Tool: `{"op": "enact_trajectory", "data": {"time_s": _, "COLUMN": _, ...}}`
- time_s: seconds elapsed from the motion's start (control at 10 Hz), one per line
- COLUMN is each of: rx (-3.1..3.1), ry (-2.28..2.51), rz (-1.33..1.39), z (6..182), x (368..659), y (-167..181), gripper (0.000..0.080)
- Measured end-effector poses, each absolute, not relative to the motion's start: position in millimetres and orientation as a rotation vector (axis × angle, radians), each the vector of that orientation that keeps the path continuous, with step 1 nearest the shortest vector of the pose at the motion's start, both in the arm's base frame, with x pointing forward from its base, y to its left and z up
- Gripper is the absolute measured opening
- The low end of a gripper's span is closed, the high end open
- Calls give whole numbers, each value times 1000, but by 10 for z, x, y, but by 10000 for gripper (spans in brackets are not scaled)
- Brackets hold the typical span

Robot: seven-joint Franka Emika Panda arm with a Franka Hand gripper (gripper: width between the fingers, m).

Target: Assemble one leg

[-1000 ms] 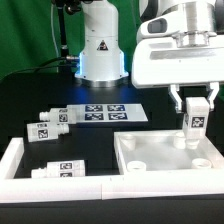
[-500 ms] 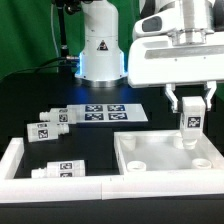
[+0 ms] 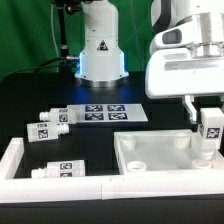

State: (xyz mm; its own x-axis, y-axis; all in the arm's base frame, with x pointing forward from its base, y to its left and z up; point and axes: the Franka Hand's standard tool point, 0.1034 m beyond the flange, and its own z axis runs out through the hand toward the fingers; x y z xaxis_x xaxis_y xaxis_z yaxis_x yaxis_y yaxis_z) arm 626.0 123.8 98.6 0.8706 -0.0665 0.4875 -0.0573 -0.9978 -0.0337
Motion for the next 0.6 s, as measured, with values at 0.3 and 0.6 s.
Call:
{"op": "enact_trajectory", "data": {"time_s": 0.3, "rx": -3027, "ry": 96, "rz": -801, "z": 947, "x": 6273, "y": 1163, "gripper": 285}}
{"op": "enact_trajectory", "data": {"time_s": 0.6, "rx": -3033, "ry": 101, "rz": -806, "z": 949, "x": 6304, "y": 1062, "gripper": 285}}
